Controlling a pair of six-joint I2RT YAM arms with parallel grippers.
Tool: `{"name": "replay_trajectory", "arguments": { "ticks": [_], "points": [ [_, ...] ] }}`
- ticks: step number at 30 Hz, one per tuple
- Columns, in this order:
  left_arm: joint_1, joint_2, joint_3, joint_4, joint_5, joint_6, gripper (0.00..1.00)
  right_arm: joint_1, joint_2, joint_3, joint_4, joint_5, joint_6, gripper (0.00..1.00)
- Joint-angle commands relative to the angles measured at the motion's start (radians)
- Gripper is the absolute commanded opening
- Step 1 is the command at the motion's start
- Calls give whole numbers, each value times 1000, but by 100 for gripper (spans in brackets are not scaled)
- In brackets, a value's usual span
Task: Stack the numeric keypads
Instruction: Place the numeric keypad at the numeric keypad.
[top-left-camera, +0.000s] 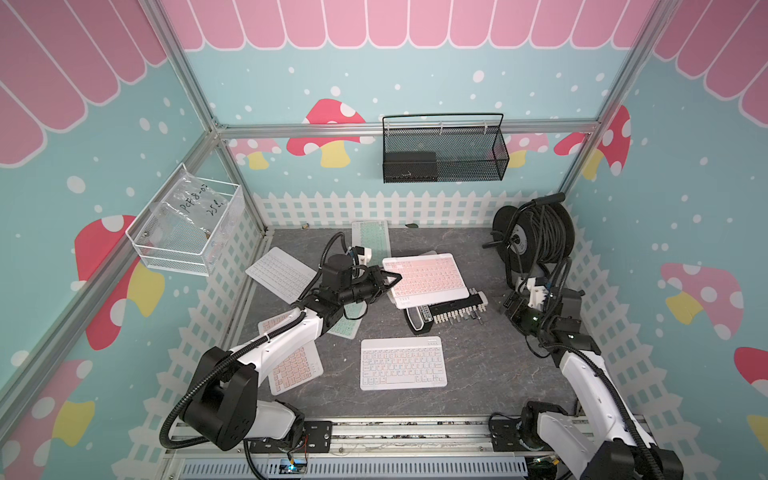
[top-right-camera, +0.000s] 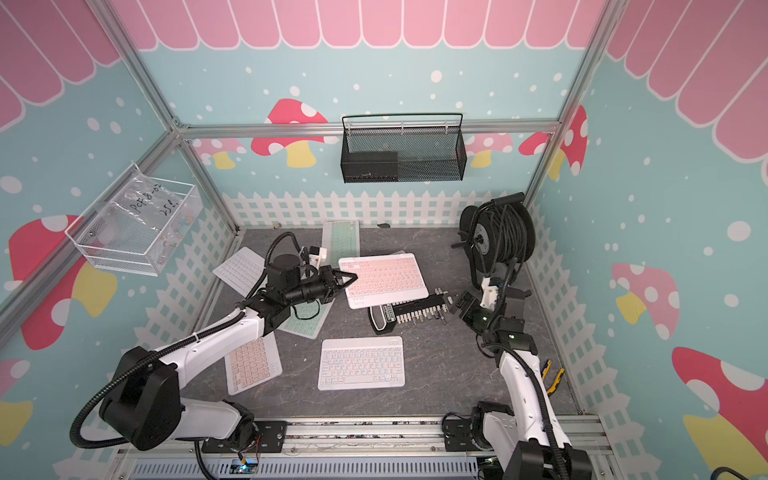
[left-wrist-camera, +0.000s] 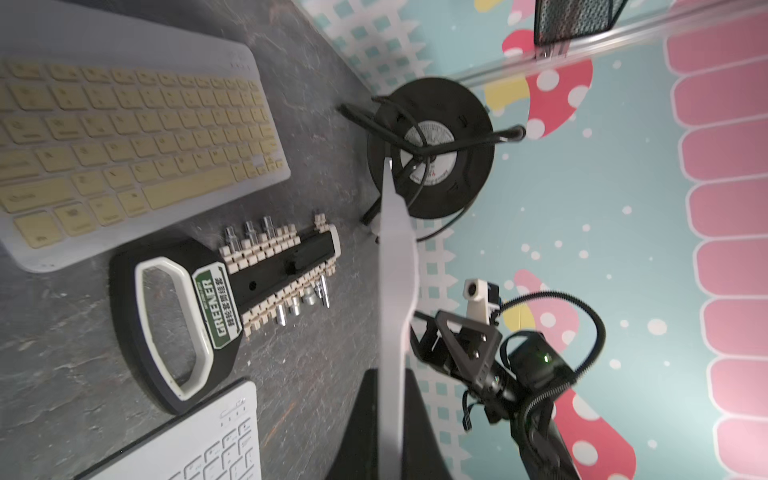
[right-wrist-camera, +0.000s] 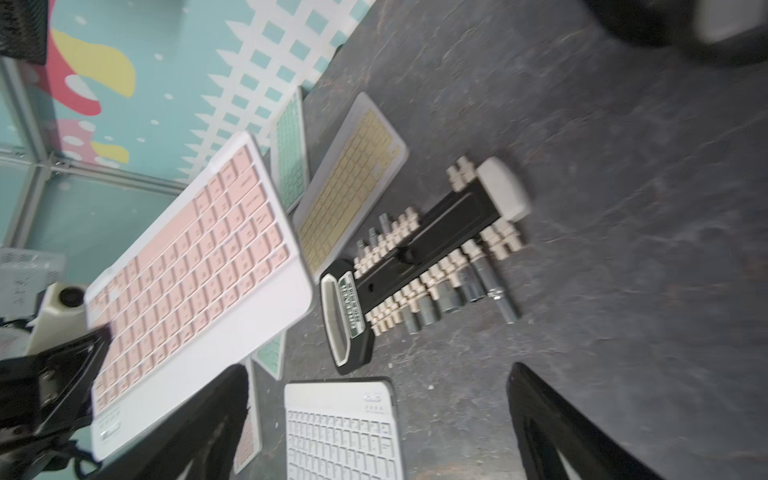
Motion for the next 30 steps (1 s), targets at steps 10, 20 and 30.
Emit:
{"name": "replay_trajectory", "arguments": {
  "ticks": [10, 20, 30],
  "points": [
    [13, -77, -32, 158, -436, -195, 0, 381, 41, -55, 496, 140, 457, 96],
    [-18, -89, -38, 172, -523, -335, 0, 557, 359, 53, 924, 202, 543, 90],
    [-83, -120, -41, 146, -593, -379, 0, 649, 571, 153, 1139, 271, 608, 82]
  ]
}}
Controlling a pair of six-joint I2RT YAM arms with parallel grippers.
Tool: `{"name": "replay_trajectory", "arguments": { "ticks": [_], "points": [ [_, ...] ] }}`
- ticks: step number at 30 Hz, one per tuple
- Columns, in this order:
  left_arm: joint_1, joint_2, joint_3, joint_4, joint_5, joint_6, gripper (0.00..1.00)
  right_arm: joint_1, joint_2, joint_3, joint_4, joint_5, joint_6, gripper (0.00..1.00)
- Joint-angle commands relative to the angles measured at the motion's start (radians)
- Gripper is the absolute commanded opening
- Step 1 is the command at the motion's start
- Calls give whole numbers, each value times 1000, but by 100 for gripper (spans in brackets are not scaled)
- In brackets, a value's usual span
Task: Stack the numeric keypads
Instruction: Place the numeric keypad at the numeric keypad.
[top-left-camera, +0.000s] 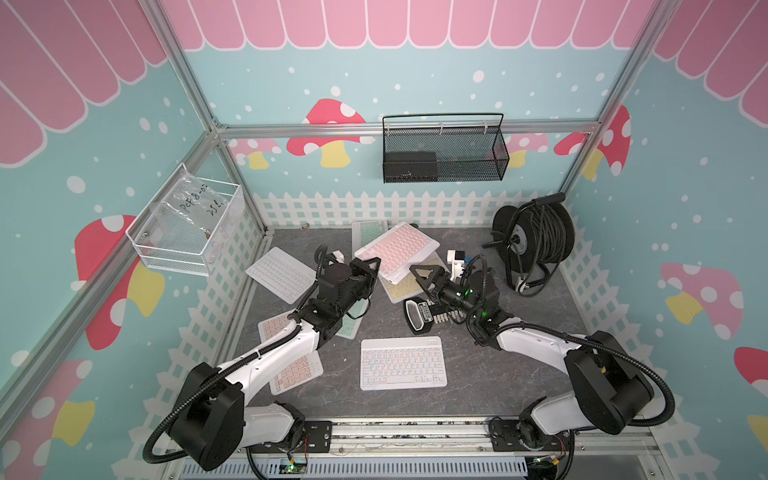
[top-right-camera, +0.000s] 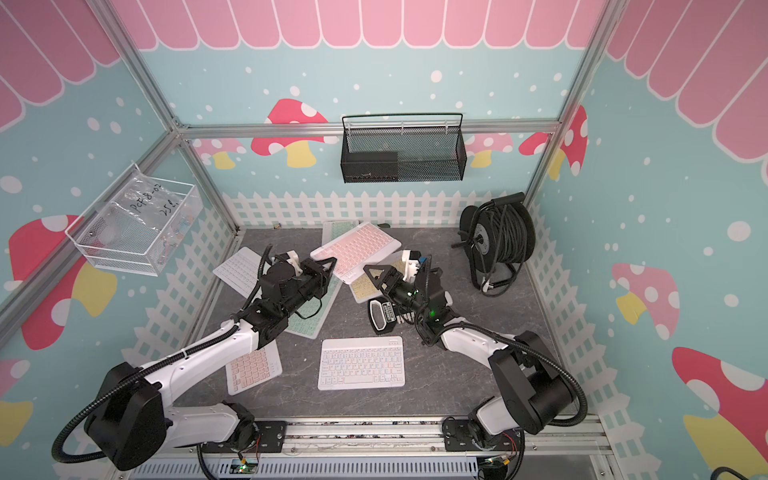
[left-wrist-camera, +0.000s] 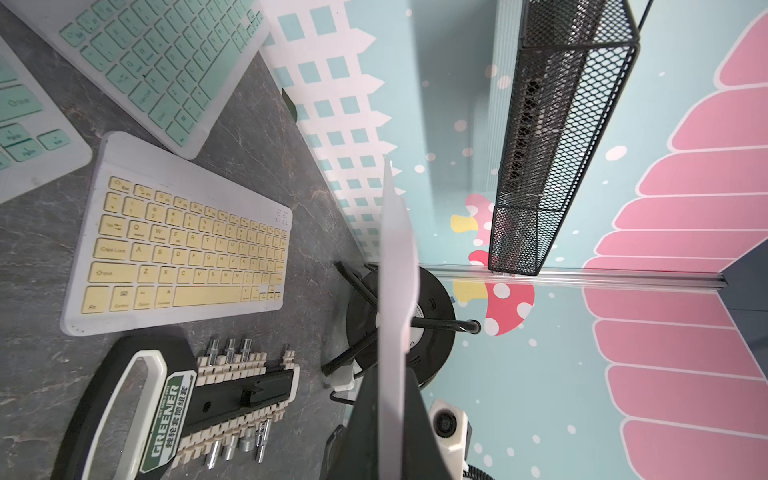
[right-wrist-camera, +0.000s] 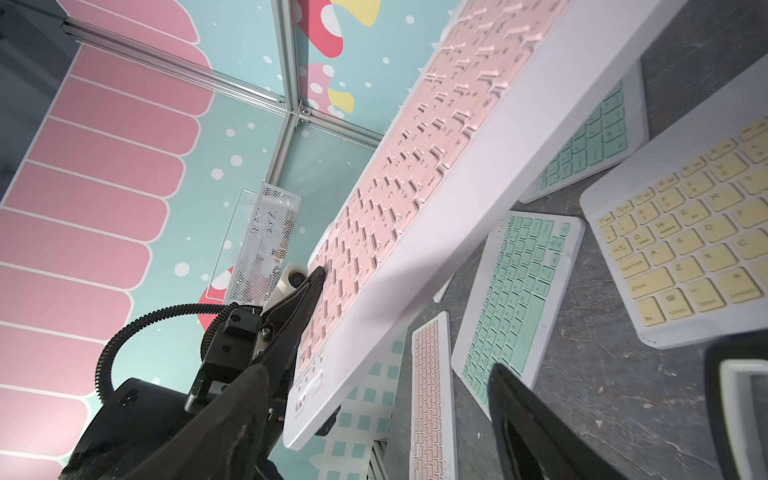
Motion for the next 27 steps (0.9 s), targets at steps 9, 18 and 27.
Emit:
{"name": "replay_trajectory", "arguments": {
  "ticks": [9, 18, 27],
  "points": [
    [-29, -16, -5, 82, -55, -73, 0, 43, 72, 54, 154, 69, 78, 60],
    [-35, -2, -8, 111, -60, -76, 0, 56, 76, 37, 174, 82, 112, 34],
    [-58, 12, -33, 201, -66, -54, 1, 61, 113, 6, 276, 73, 197, 24]
  ]
}}
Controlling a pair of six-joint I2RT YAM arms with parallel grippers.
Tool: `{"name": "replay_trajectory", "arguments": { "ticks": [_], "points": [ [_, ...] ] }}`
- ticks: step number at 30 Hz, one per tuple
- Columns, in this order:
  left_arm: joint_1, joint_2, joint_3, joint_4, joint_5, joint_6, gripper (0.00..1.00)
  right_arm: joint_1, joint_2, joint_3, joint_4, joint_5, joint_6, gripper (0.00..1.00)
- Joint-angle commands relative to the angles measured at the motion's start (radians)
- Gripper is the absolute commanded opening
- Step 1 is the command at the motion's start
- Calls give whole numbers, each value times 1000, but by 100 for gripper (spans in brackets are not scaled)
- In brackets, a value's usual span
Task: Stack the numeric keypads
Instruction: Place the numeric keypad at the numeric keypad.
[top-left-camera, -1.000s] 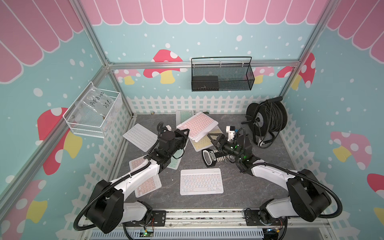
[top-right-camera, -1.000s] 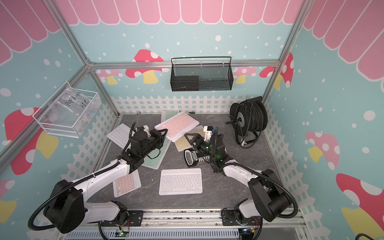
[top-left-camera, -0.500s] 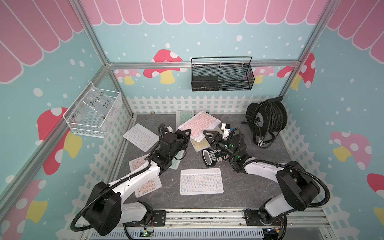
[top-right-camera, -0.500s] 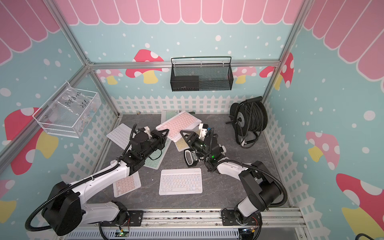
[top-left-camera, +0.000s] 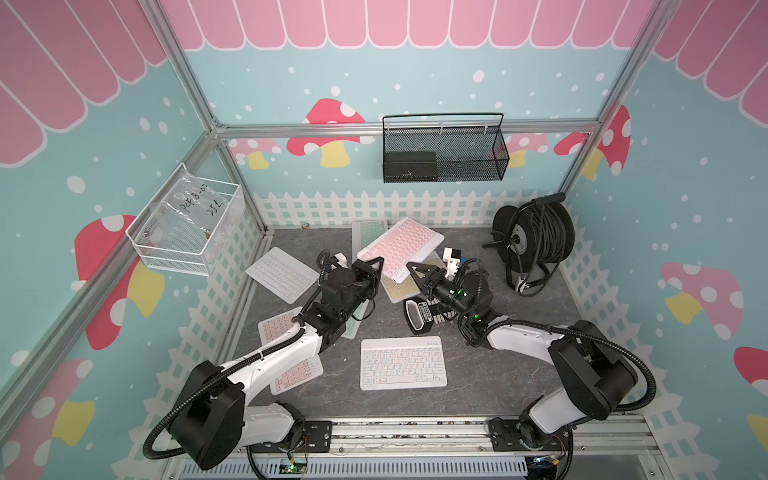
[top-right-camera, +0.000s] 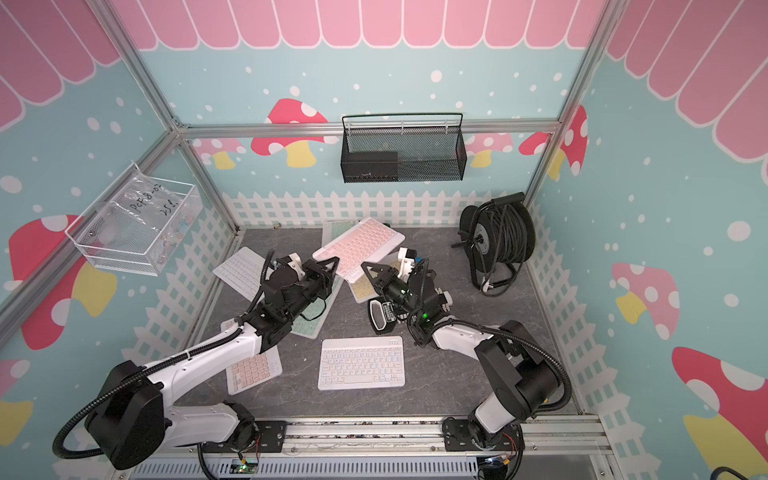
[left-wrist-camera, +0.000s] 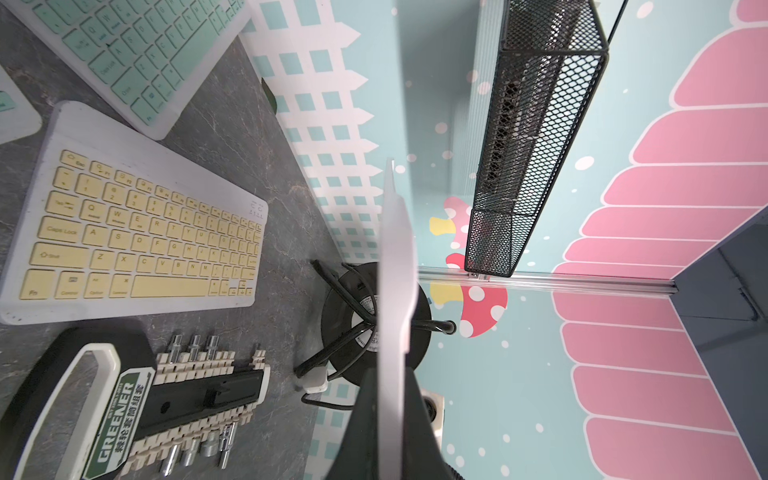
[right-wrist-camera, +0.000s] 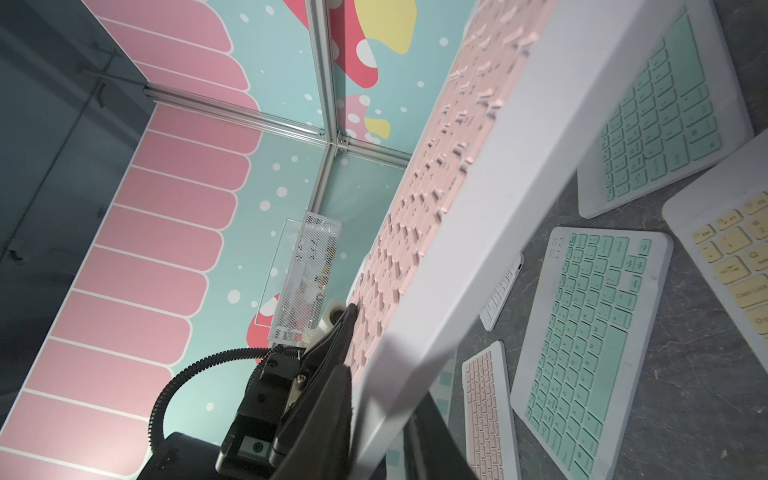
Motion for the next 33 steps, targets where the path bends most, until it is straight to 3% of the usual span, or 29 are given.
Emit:
{"name": "replay_trajectory", "arguments": {
  "ticks": [1, 5, 9, 18, 23, 25, 29, 33],
  "points": [
    [-13, 1, -4, 106, -8, 8, 1, 12, 39, -12, 97, -18, 62, 22],
    [-17, -17, -8, 77, -15, 22, 2, 16, 63, -29, 140, -26, 95, 16],
    [-19, -49, -10, 34, -21, 50, 12, 15, 60, -42, 124, -19, 97, 12],
    [-23, -127, -6, -93, -62, 108, 65, 16, 49, -1, -27, -49, 34, 8],
    [-14, -229, -18, -238, -92, 169, 82, -4, 26, 43, -165, -91, -40, 7],
    [-2, -291, -27, -341, -103, 210, 85, -30, 24, 50, -183, -145, -67, 7],
    [73, -464, -68, -560, -81, 309, 99, -111, 47, 106, -275, -403, -170, 8],
    [245, -581, -31, -763, 35, 456, 100, -167, 24, 192, -617, -522, -421, 8]
  ]
}}
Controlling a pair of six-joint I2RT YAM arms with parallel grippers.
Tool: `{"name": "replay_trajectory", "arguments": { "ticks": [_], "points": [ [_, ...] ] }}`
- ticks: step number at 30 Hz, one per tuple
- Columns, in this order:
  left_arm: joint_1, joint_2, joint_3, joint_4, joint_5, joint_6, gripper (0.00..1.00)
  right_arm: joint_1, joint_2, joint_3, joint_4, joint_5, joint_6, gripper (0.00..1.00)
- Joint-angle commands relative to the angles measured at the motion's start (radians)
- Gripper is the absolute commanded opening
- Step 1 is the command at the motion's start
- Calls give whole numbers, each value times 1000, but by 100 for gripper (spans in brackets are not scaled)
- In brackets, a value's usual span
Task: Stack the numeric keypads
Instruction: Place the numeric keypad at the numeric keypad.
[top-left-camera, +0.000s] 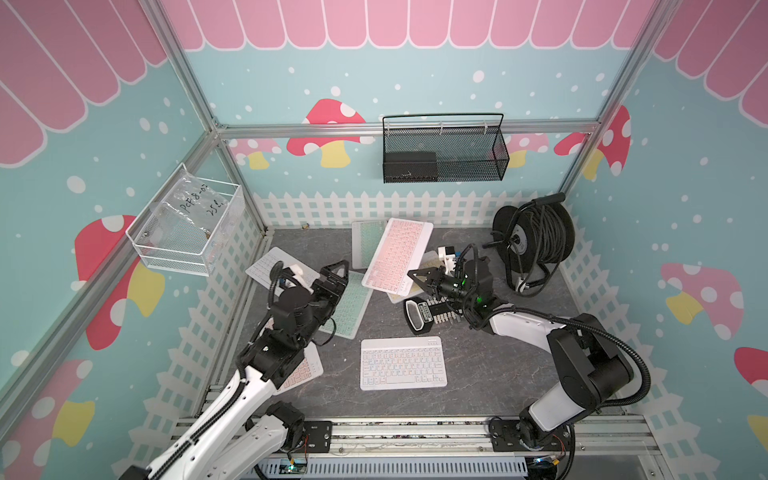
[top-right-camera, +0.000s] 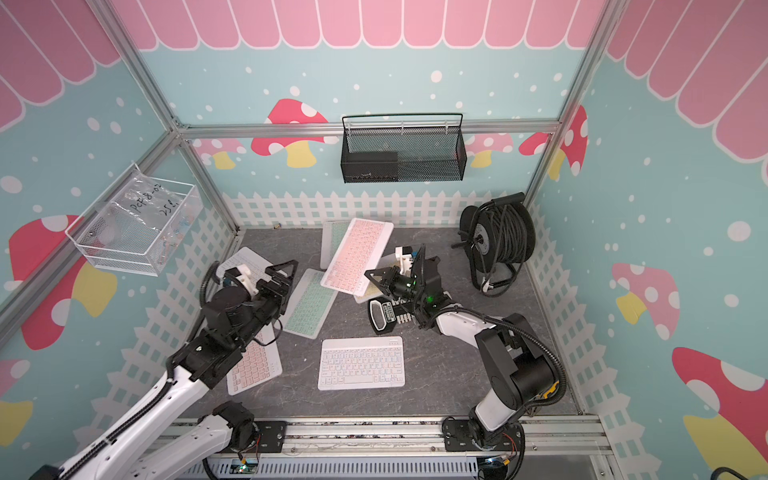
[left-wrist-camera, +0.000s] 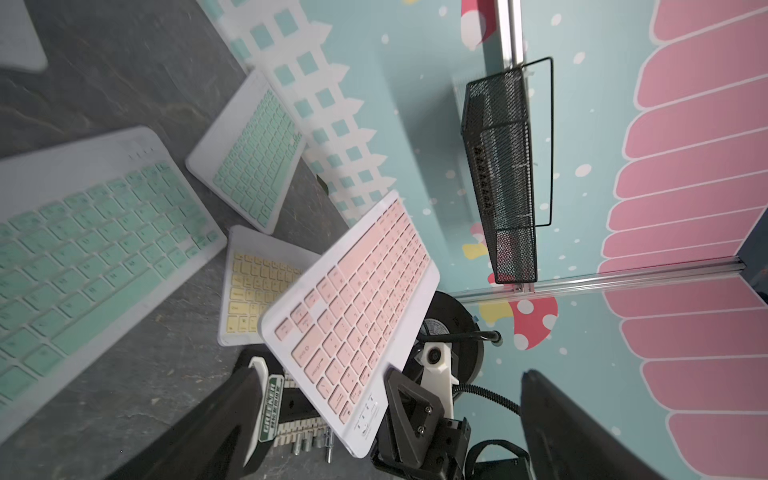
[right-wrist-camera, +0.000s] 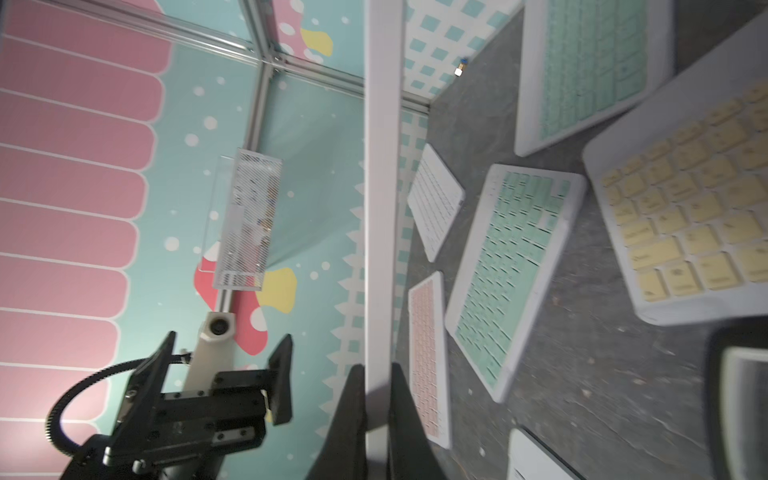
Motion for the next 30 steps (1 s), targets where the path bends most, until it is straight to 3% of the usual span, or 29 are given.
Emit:
{"name": "replay_trajectory", "arguments": {
  "ticks": [1, 4, 6, 12, 19, 26, 30],
  "points": [
    [129, -38, 44, -241, 117, 181, 100, -28, -20, 108, -348, -170, -317, 8],
    [272, 74, 136, -291, 430, 292, 100, -49, -33, 204, -659, -204, -572, 8],
    [307, 216, 202, -287, 635, 373, 100, -65, -61, 227, -765, -250, -682, 7],
    [320, 463, 335, -190, 997, 605, 100, -131, -161, 186, -852, -438, -779, 8],
    [324, 680, 447, -157, 1178, 704, 96, -142, -232, 97, -886, -608, -831, 9],
    [315, 741, 381, 207, 1266, 488, 93, -144, -241, 22, -807, -674, -743, 8],
    [315, 766, 374, 216, 1260, 491, 91, -143, -257, 8, -730, -707, -669, 9]
  ]
}}
